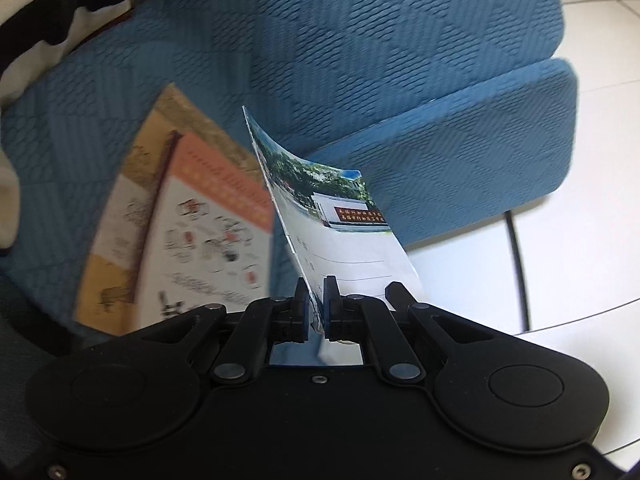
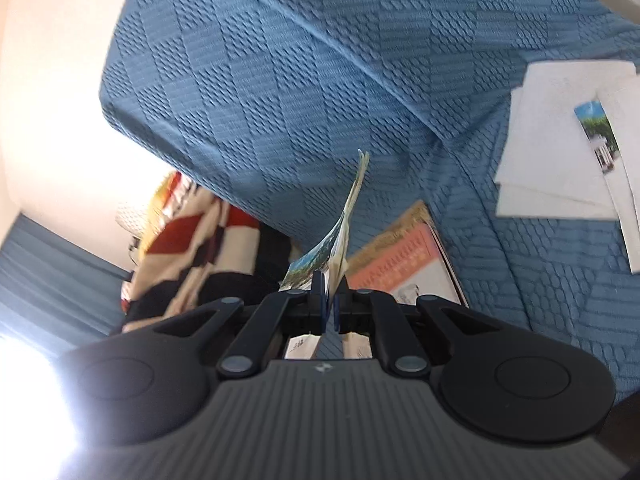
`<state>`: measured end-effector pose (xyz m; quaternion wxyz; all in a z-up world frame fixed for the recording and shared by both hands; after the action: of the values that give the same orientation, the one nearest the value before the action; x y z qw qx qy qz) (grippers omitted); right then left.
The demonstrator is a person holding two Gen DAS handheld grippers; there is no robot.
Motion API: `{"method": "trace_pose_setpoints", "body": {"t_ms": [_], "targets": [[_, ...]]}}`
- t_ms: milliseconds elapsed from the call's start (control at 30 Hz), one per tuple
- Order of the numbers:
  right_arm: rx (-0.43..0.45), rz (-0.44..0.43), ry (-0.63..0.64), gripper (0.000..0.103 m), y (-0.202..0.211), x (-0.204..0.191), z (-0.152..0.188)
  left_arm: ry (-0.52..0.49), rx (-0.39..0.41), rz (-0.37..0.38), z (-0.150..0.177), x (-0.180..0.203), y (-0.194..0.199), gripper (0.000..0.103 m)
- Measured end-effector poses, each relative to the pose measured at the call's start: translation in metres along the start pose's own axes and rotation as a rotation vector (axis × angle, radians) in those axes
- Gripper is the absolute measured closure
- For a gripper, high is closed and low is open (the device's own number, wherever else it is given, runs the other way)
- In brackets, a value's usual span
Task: Organize objects
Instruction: 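Lift the postcard and carry it toward the book stack with the left gripper, then lower the postcard flat onto the white book and open the left gripper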
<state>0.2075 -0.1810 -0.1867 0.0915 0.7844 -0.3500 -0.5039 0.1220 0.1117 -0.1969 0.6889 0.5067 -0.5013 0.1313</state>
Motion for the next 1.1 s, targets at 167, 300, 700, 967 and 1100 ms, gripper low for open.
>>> {"method": "trace_pose_setpoints", "body": {"t_ms": [167,300,700,967,1100], "targets": [[-0.041,0.052,0.018,0.097,-0.014,0.006,0.018,-0.021,-0.013,-0.060,0.002,-0.019,-0.006,0.097],[-0.081,0.090,0.028,0.096,-0.023,0.010,0.029,-0.038,-0.019,-0.121,0.003,-0.030,-0.012,0.096],[-0.214,0.204,0.080,0.094,-0.043,0.023,0.050,-0.116,-0.056,-0.287,0.014,-0.041,-0.036,0.095],[-0.308,0.289,0.101,0.091,-0.052,0.032,0.059,-0.124,-0.046,-0.346,0.018,-0.049,-0.036,0.078],[-0.326,0.289,0.077,0.074,-0.050,0.036,0.060,-0.144,-0.025,-0.354,0.021,-0.044,-0.029,0.059]]}}
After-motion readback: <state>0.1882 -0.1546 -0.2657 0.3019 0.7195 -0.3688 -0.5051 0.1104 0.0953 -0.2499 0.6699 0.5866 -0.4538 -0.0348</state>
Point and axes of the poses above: each gripper's, at about its wrist camera, not at the fingertips, and y roughly against the way its jaws point, x to its right, z to its underside, the point moved 2 cm from there along -y, roughly the way its jaws point, and after that the axes turned 10 degrees about y, right-handed, at the moved point
